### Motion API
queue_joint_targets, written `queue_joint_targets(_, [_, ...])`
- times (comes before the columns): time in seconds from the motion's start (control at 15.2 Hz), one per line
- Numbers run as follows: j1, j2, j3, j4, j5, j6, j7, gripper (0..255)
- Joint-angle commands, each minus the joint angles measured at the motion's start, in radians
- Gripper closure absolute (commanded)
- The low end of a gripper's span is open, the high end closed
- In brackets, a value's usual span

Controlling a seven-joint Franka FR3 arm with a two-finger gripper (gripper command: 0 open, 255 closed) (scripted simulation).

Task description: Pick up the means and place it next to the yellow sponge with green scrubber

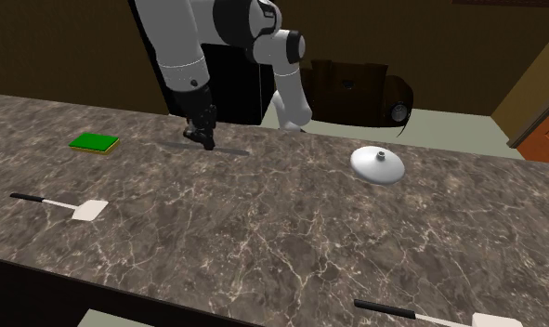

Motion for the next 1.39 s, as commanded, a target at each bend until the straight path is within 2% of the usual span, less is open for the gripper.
queue_joint_targets(0.0, [-0.027, 0.008, -0.016, 0.014, -0.003, -0.008, -0.046, 255])
queue_joint_targets(0.33, [-0.070, 0.069, -0.052, 0.100, -0.037, -0.043, -0.144, 255])
queue_joint_targets(0.66, [-0.083, 0.176, -0.085, 0.257, -0.098, -0.106, -0.232, 255])
queue_joint_targets(0.86, [-0.058, 0.279, -0.111, 0.425, -0.154, -0.175, -0.286, 255])
queue_joint_targets(0.92, [-0.035, 0.330, -0.124, 0.515, -0.181, -0.213, -0.307, 255])
queue_joint_targets(0.99, [0.011, 0.402, -0.144, 0.652, -0.218, -0.272, -0.331, 255])
queue_joint_targets(1.06, [-0.042, 0.343, -0.131, 0.522, -0.184, -0.207, -0.324, 255])
queue_joint_targets(1.12, [-0.075, 0.309, -0.122, 0.446, -0.166, -0.167, -0.322, 255])
queue_joint_targets(1.32, [-0.135, 0.245, -0.108, 0.290, -0.129, -0.077, -0.323, 255])
